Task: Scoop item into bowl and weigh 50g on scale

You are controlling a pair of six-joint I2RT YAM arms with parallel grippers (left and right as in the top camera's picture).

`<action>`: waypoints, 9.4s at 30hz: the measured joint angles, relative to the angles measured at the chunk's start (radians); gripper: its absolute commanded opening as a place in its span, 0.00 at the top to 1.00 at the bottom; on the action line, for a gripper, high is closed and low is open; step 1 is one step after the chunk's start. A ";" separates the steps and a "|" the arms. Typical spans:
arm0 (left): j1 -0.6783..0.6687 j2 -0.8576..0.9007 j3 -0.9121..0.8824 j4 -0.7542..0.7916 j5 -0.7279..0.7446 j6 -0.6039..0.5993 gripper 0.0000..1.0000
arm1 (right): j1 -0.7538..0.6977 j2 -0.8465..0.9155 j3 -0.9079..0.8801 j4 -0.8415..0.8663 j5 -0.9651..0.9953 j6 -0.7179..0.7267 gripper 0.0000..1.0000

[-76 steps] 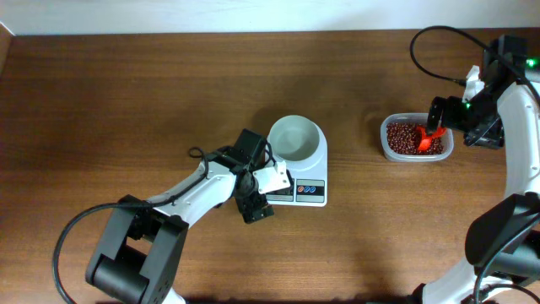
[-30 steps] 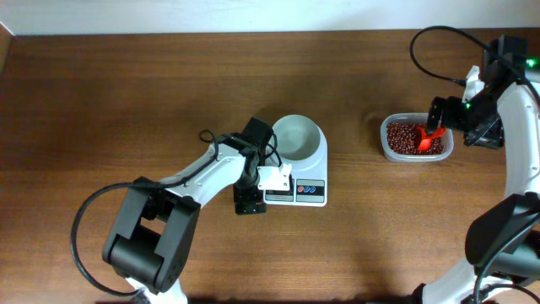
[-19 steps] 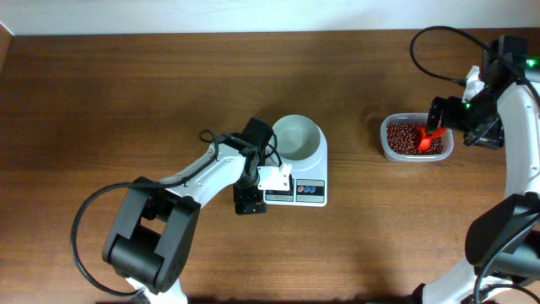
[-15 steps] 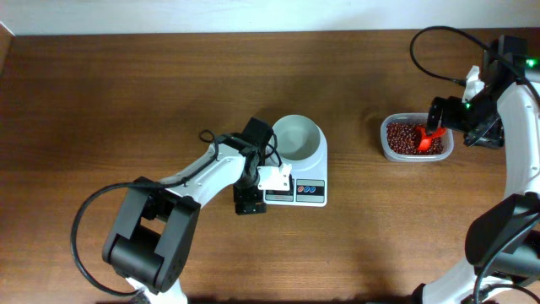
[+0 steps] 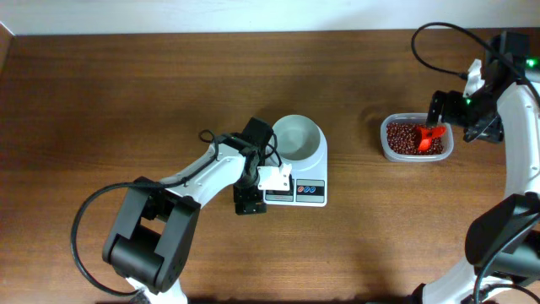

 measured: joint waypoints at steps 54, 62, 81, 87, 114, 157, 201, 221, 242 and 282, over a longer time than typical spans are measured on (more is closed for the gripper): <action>0.000 0.000 0.000 0.000 0.000 0.000 0.01 | 0.001 -0.003 -0.161 0.161 -0.076 0.024 0.64; 0.000 0.000 0.000 0.000 0.000 0.000 0.01 | 0.001 -0.003 -0.202 0.213 -0.076 0.023 0.83; 0.000 0.000 0.000 0.000 0.000 0.000 0.01 | 0.001 -0.047 -0.318 0.398 -0.110 0.023 0.96; 0.000 0.000 0.000 0.000 0.000 0.000 0.01 | 0.000 -0.046 -0.323 0.388 -0.190 0.025 0.96; 0.000 0.000 0.000 0.000 0.000 0.000 0.01 | -0.281 -0.025 -0.346 0.322 -0.667 0.067 0.96; 0.000 0.000 0.000 0.000 0.000 0.000 0.01 | -0.376 -0.025 -0.345 0.260 -0.746 -0.002 0.96; 0.000 -0.006 0.005 -0.014 0.001 -0.003 0.01 | -0.375 -0.025 -0.345 0.271 -0.746 -0.001 0.96; 0.000 -0.177 -0.175 0.168 0.034 -0.035 0.01 | -0.375 -0.025 -0.345 0.270 -0.749 -0.005 0.96; 0.000 -0.177 -0.175 0.205 0.034 -0.035 0.01 | -0.375 -0.024 -0.345 0.262 -0.745 -0.035 0.96; 0.000 -0.177 -0.175 0.207 0.034 -0.035 0.01 | -0.327 -0.021 -0.165 0.006 -0.906 -0.188 0.96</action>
